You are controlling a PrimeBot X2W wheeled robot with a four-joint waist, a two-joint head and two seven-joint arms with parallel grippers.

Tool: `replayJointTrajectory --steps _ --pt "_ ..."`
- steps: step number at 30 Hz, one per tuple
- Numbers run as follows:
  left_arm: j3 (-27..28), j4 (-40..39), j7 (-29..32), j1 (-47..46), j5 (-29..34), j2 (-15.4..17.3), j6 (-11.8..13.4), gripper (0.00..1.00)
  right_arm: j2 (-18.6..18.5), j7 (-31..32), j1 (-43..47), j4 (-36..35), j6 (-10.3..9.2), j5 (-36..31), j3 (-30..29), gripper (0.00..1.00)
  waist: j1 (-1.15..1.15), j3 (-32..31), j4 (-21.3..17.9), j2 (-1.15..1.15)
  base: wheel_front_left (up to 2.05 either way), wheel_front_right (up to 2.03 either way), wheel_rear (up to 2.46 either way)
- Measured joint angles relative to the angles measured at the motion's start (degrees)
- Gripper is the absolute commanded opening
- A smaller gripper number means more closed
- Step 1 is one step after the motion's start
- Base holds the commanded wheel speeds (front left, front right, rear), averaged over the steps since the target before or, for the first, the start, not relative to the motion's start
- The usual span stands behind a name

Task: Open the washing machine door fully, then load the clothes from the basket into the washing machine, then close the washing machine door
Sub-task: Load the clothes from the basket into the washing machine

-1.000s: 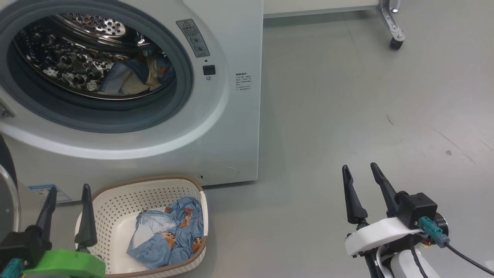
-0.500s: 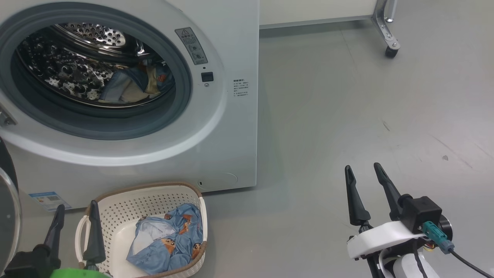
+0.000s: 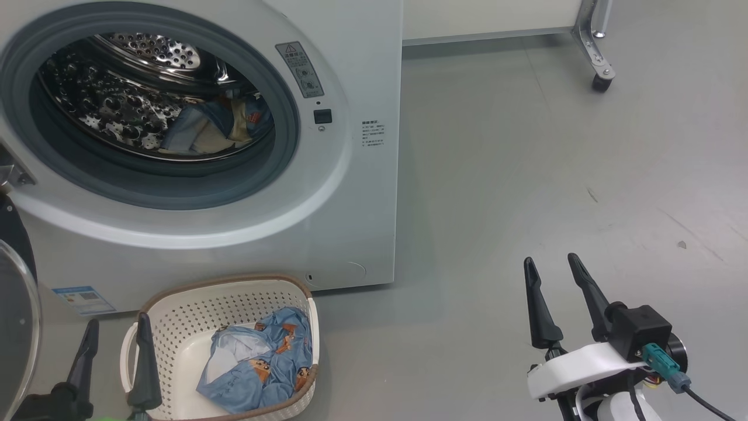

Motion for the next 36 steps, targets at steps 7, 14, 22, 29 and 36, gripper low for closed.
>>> replayJointTrajectory --steps 7,14,22,29,36 --pt "0.32 -0.66 0.0 0.52 0.27 -0.78 -0.67 1.0 -0.04 0.0 0.02 -0.47 0.41 -0.26 -0.05 1.0 0.0 0.08 0.3 0.0 0.0 0.0 0.0" --pt "0.74 -0.78 0.0 1.0 0.8 -1.02 -1.18 1.0 -0.04 0.0 0.29 -0.71 0.41 -0.27 -0.14 1.0 0.0 0.12 0.43 0.0 0.0 0.0 0.0" --pt "1.02 -0.88 0.0 1.18 1.86 -1.57 -1.75 1.0 -0.02 0.0 1.15 -0.78 0.42 -0.26 -0.24 1.0 0.0 0.13 0.69 0.0 0.0 0.0 0.0" --pt "1.26 -0.97 0.0 1.68 2.04 -2.15 -2.53 1.0 -0.03 0.0 1.16 -0.88 0.45 -0.27 -0.26 1.0 0.0 0.33 0.94 0.0 0.0 0.0 0.0" --pt "1.65 -1.18 0.0 1.87 2.29 -2.7 -3.12 1.0 -0.02 0.0 1.19 -0.97 0.48 -0.26 -0.36 1.0 0.0 0.71 1.13 0.0 0.0 0.0 0.0"
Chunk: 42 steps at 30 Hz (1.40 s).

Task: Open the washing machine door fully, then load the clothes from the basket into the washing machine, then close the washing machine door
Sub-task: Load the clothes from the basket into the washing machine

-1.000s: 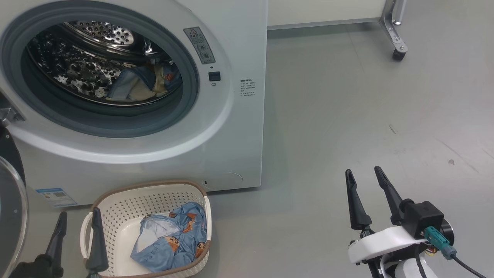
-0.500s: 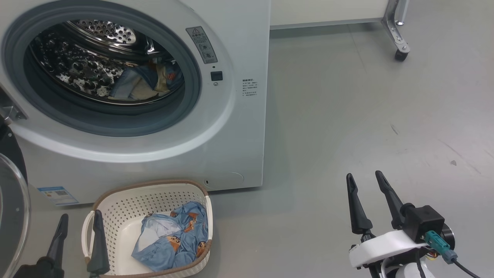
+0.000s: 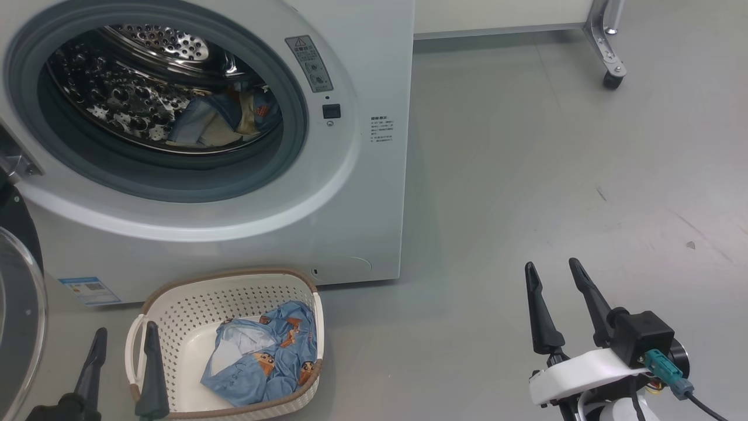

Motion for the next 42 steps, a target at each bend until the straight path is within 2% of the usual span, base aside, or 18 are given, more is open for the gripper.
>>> replayJointTrajectory --steps 22,31,42 --pt "0.04 -0.46 0.0 -0.55 0.07 -1.08 -1.13 1.0 0.25 0.0 0.01 -1.35 0.47 -0.09 1.08 1.0 0.0 5.59 0.13 0.0 0.0 0.0 0.0" --pt "-1.24 3.46 0.0 -2.47 -0.8 -1.32 -1.85 1.0 0.32 0.01 -0.46 -1.74 0.43 -1.11 2.0 1.0 0.0 10.23 -0.13 0.0 0.0 0.0 0.0" --pt "-3.22 7.71 0.0 -9.68 -1.1 -0.96 -2.32 1.0 0.65 0.01 -3.91 -3.07 0.4 -2.36 3.67 1.0 0.0 17.39 -0.55 0.0 0.0 0.0 0.0"
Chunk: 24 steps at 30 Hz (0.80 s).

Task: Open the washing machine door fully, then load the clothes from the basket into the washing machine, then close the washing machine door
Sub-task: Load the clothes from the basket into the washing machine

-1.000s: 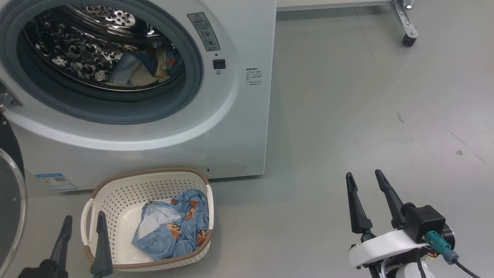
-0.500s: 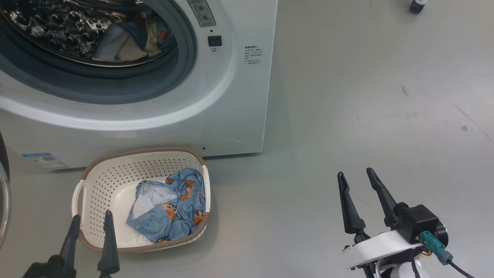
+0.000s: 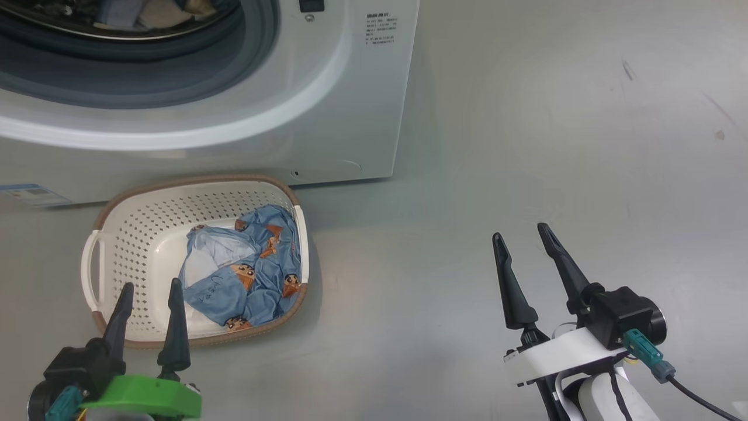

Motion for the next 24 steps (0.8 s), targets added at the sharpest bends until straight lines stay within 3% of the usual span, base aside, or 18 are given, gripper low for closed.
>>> replayJointTrajectory --steps 24 --pt "-6.68 12.16 1.77 -18.19 -2.49 5.55 -0.34 1.0 0.43 0.0 -3.59 -0.23 -3.08 -1.24 0.52 1.0 0.01 17.78 -0.44 0.0 0.0 0.0 0.0"
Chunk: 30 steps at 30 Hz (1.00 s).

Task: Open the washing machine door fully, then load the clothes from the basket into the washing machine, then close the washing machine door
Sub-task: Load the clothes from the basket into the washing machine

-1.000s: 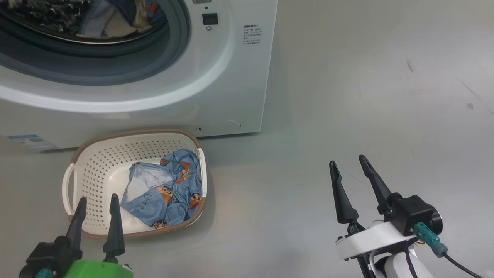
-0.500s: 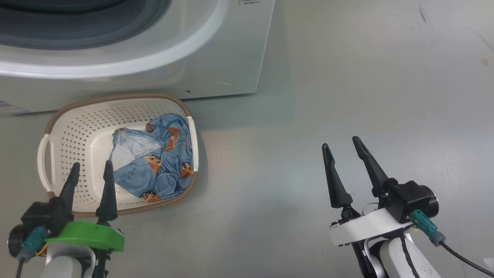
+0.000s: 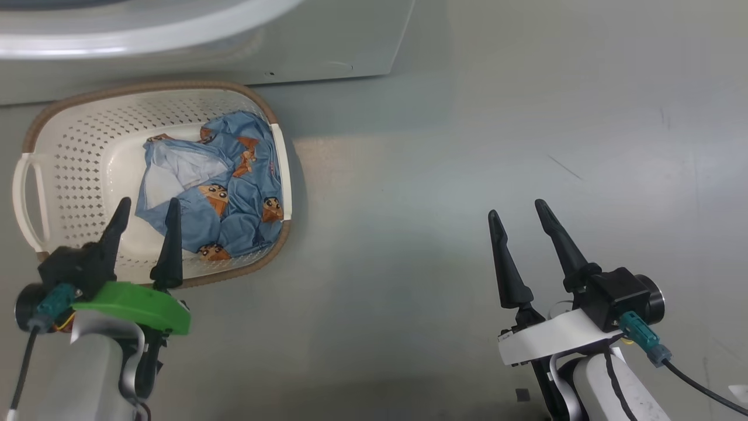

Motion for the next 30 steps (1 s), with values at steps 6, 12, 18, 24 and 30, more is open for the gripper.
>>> replayJointTrajectory --steps 6,12,18,24,30 --pt "-1.44 1.21 1.13 -4.81 -0.55 2.76 -0.18 1.0 0.05 0.0 -1.87 0.05 -0.02 -0.1 1.19 1.0 0.0 4.31 0.22 0.0 0.0 0.0 0.0" --pt "-2.29 2.64 2.2 -8.95 -1.7 5.84 -0.18 1.0 0.19 0.0 -2.65 -0.01 -0.02 0.07 2.91 1.0 0.0 8.62 -0.07 0.0 0.0 0.0 0.0" --pt "-2.74 3.64 3.49 -12.86 -3.78 8.22 -0.18 1.0 0.23 0.0 -4.64 -0.65 -0.43 0.11 3.6 1.0 0.0 12.87 -1.03 0.0 0.0 0.0 0.0" --pt "-2.86 4.67 5.64 -17.85 -5.91 10.54 -0.19 1.0 0.27 0.0 -5.59 -0.75 -0.43 0.26 4.82 1.0 0.0 17.14 -2.24 0.0 0.0 0.0 0.0" --pt "-3.61 6.48 6.66 -21.57 -6.82 13.3 -0.19 1.0 0.3 0.0 -7.11 -0.94 -0.89 0.56 5.04 1.0 0.0 21.1 -3.34 0.0 0.0 0.0 0.0"
